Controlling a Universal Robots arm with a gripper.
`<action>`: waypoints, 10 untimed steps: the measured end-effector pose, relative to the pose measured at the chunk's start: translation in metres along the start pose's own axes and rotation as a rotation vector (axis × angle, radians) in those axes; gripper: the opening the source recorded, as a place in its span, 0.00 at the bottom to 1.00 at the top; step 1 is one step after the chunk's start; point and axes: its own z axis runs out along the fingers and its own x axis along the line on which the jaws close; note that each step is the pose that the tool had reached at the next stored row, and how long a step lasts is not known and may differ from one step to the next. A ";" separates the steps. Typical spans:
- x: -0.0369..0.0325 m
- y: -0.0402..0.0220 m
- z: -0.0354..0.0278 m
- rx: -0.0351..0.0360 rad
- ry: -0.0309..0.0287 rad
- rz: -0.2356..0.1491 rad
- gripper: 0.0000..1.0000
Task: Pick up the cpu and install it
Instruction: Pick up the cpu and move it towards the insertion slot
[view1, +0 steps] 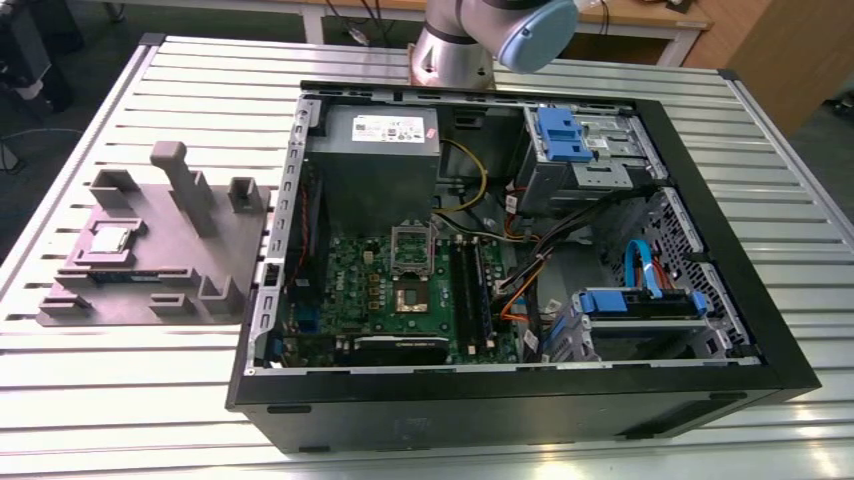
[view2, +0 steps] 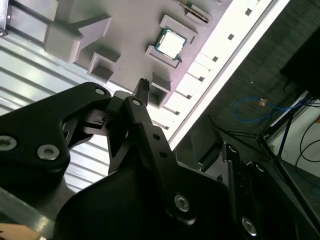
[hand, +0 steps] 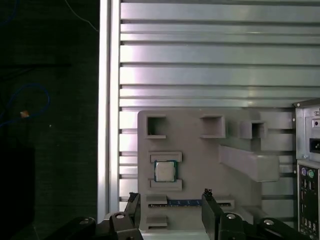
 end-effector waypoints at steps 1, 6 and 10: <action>0.0001 -0.0014 0.0017 0.0000 0.0002 0.000 0.60; 0.0002 -0.0056 0.0105 -0.0001 0.0037 0.000 0.60; 0.0001 -0.0059 0.0173 -0.0002 0.0057 -0.001 0.60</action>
